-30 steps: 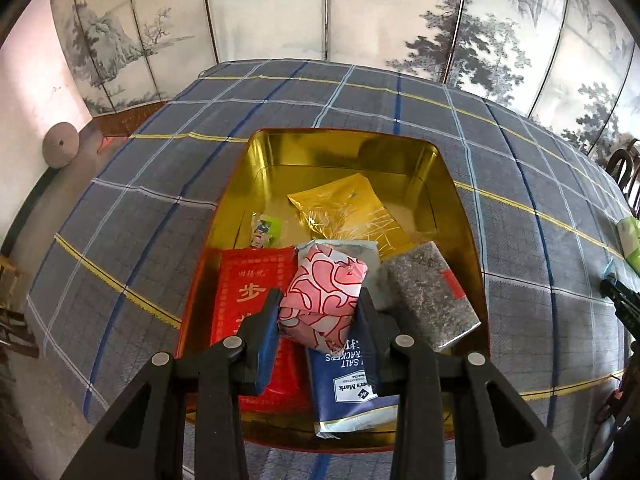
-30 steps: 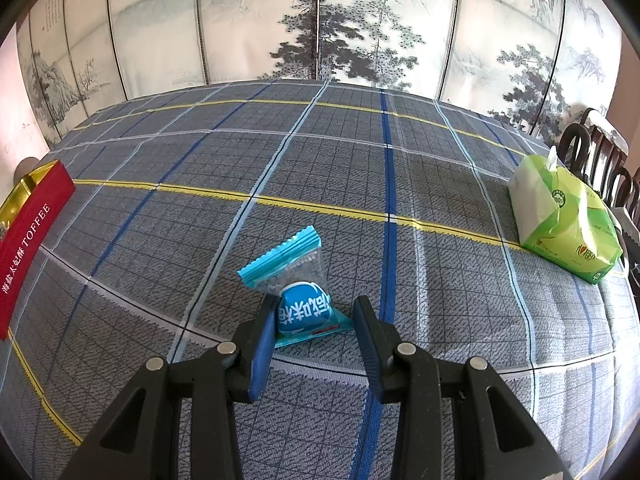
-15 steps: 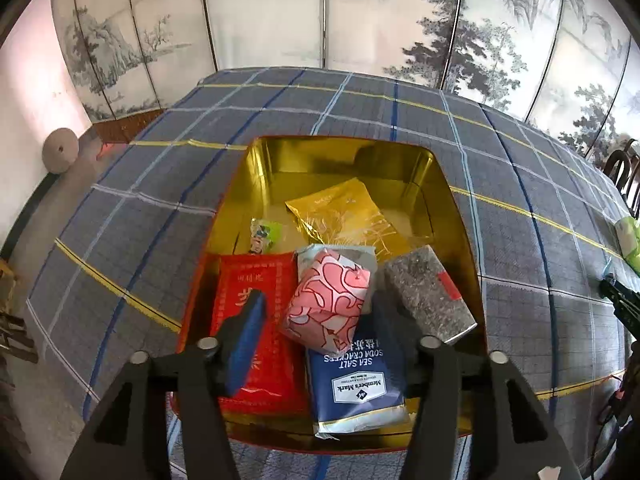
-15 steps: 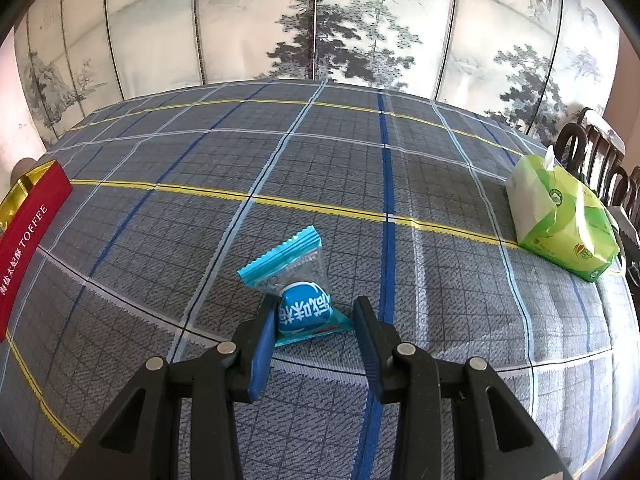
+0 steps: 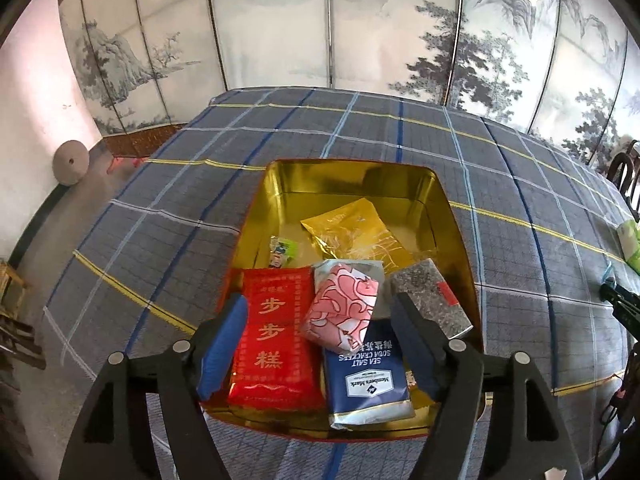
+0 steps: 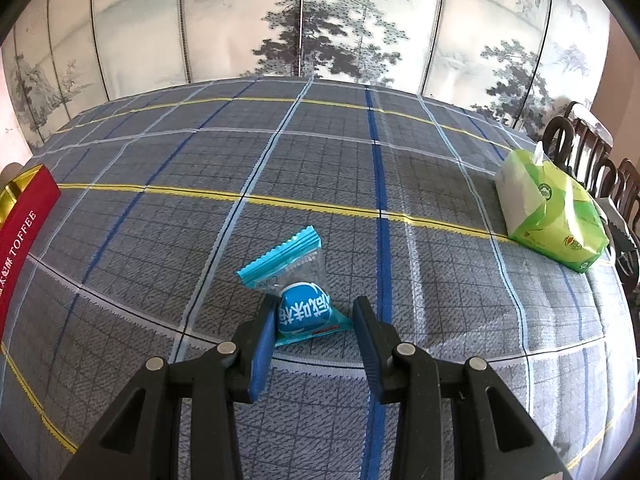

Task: Organize snacks
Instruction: 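Carry the blue candy into the gold tray and open the right tool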

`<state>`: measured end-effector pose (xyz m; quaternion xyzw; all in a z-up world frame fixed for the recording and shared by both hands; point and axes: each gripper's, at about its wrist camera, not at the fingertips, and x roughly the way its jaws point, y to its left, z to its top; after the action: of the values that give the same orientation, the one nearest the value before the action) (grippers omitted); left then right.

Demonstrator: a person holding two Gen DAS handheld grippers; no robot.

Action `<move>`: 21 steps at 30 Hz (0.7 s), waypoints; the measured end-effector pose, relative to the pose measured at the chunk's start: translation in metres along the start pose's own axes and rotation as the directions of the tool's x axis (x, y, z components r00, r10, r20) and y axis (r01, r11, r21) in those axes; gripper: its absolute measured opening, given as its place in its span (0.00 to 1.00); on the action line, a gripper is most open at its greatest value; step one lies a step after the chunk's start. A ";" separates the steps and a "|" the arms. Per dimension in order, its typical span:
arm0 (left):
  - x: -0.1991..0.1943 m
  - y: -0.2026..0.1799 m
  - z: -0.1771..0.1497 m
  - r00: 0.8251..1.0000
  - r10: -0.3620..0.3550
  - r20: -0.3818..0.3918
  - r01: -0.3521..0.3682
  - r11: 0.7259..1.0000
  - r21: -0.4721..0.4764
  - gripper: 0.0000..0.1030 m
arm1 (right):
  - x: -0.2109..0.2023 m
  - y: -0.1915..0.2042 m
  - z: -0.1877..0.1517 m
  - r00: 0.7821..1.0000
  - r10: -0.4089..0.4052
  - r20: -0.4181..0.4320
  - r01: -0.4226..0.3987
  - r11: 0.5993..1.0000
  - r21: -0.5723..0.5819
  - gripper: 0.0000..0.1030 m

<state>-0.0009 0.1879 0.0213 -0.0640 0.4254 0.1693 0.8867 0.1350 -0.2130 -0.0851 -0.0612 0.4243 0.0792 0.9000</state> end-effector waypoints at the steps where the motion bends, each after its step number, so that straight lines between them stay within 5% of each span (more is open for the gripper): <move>1: -0.001 0.001 -0.001 1.000 0.000 0.002 0.000 1.000 -0.003 0.70 | -0.001 0.003 0.000 1.000 -0.006 -0.001 0.006 1.000 0.001 0.37; 21: -0.014 0.015 -0.003 1.000 0.010 0.017 -0.010 0.999 -0.032 0.74 | -0.019 0.035 0.013 0.999 -0.034 -0.006 0.034 0.999 -0.004 0.36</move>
<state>-0.0171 0.1980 0.0307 -0.0747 0.4152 0.1812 0.8884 0.1264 -0.1783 -0.0635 -0.0705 0.4257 0.0644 0.8998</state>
